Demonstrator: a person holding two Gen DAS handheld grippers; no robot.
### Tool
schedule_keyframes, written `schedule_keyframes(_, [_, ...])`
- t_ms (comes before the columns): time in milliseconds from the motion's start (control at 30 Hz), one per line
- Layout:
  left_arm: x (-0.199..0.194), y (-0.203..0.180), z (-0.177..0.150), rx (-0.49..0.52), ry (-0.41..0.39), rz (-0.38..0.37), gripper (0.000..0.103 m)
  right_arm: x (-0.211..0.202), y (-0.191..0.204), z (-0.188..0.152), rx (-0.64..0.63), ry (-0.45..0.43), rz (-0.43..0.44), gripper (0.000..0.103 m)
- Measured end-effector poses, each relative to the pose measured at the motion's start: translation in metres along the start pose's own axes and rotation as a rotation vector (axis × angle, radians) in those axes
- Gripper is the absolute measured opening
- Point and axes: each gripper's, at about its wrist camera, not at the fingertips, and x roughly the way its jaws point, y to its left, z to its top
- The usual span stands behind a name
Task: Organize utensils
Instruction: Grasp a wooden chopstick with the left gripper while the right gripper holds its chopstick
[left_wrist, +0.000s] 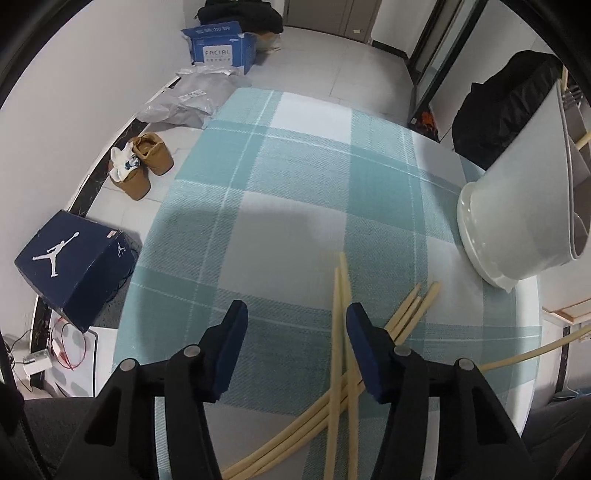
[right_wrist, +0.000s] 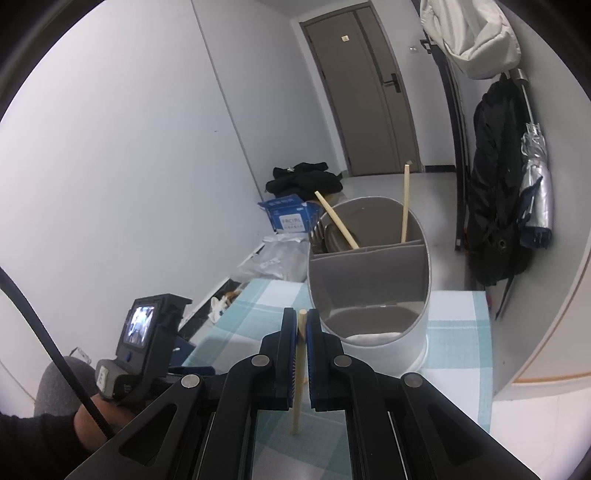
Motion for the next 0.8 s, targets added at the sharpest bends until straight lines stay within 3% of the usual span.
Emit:
schedule_keyframes(133, [0.001,-0.002,-0.001,-0.020,0.019,-0.030,0.051,-0.001,0.001,0.000,-0.005,-0.003,0.001,0.004])
schedule_keyframes(567, [0.003,-0.011,0.000,0.026,0.033,0.010,0.051,0.002,0.001,0.001,-0.009,-0.004,-0.013,0.004])
schedule_keyframes(633, [0.003,-0.013,0.000,0.032,0.030,-0.001,0.048,0.002,0.001,0.001,-0.006,-0.003,-0.013,0.004])
schedule_keyframes(733, [0.005,-0.017,0.002,0.051,0.016,0.042,0.038,0.001,0.001,0.001,0.002,0.001,-0.007,0.004])
schedule_keyframes(800, [0.006,-0.019,0.004,0.050,0.013,0.042,0.027,0.001,0.002,0.001,-0.001,0.002,-0.007,0.004])
